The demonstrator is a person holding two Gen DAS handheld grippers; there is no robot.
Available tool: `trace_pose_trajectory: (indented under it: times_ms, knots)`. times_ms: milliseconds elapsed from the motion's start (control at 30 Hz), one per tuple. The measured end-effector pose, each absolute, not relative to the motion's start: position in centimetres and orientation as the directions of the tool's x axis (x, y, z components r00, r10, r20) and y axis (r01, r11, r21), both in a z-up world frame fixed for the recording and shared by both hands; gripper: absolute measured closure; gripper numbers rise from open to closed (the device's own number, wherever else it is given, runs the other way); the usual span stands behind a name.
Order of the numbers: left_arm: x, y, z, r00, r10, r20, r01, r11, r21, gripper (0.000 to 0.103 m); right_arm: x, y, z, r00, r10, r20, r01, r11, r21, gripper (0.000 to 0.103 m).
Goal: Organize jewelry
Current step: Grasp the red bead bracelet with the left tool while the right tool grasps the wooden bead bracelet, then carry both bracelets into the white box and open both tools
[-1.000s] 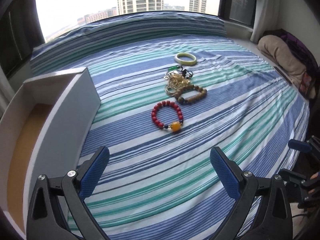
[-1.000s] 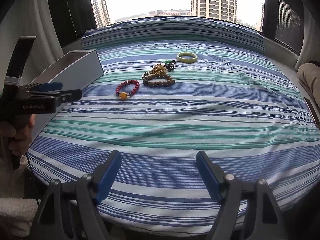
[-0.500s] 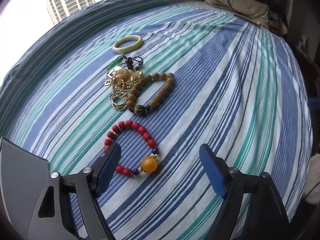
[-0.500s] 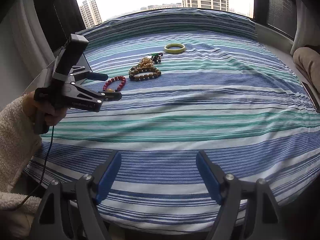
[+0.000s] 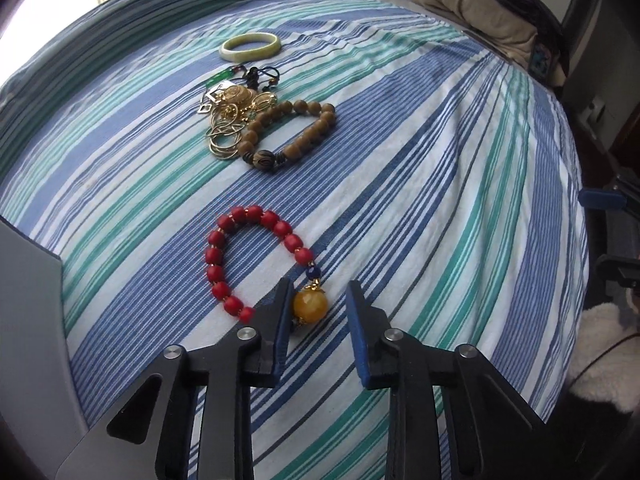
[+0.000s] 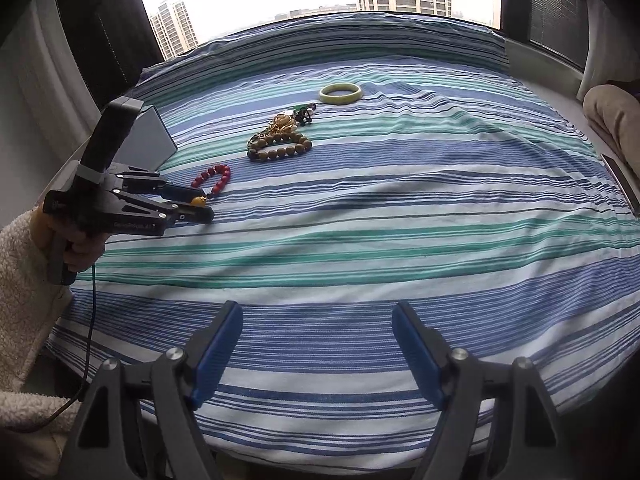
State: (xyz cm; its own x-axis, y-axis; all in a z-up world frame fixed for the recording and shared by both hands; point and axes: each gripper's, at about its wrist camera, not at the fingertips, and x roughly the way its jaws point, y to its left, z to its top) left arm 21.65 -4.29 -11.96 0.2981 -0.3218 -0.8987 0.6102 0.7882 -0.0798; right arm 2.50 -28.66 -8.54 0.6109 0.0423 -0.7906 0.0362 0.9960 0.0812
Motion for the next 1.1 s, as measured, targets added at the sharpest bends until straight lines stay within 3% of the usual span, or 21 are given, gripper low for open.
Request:
trace_pose_trajectory:
  times_ms: [200,433,500,533,800,900,933,1000,1100]
  knots:
    - [21.1,-3.7,-12.0,0.320,-0.304,-0.897,0.495,0.861,-0.115,0.087,3.6,-28.7,-7.7,0.613,0.067,-0.787,-0.001,0.997,0.083,0.024]
    - [18.7,-3.5,-12.0,0.330,-0.253,-0.910,0.388,0.915,-0.113,0.087,15.1,-28.6,-6.3,0.528,0.279,-0.802,-0.162,0.960,0.227,0.025]
    - [18.3,-3.9,-12.0,0.348,-0.233,-0.908,0.406,0.910,-0.078,0.086,20.1,-27.3,-7.1,0.448,0.348,-0.823,-0.222,0.936,0.274,0.035]
    - [18.3,-3.9,-12.0,0.352,-0.227,-0.908,0.416,0.907,-0.066,0.086,22.3,-26.5,-7.7,0.412,0.362,-0.836,-0.240,0.929,0.283,0.046]
    - [18.3,-3.8,-12.0,0.343,-0.253,-0.905,0.488,0.871,-0.059,0.081,31.1,-20.7,-11.8,0.260,0.219,-0.940,-0.338,0.933,0.124,0.056]
    - [18.3,-4.0,-12.0,0.344,-0.255,-0.904,0.505,0.862,-0.051,0.081,31.3,-19.5,-12.5,0.252,0.154,-0.955,-0.366,0.929,0.053,0.077]
    - [18.3,-3.9,-12.0,0.341,-0.261,-0.903,0.503,0.862,-0.060,0.081,31.3,-19.3,-12.6,0.242,0.150,-0.959,-0.376,0.925,0.050,0.089]
    - [18.6,-3.5,-12.0,0.327,-0.277,-0.904,0.483,0.871,-0.093,0.087,30.8,-19.2,-12.6,0.237,0.160,-0.958,-0.379,0.923,0.060,0.089]
    - [18.9,-2.4,-12.0,0.309,-0.316,-0.897,0.434,0.886,-0.163,0.088,28.9,-20.4,-11.3,0.265,0.204,-0.943,-0.359,0.928,0.099,0.089]
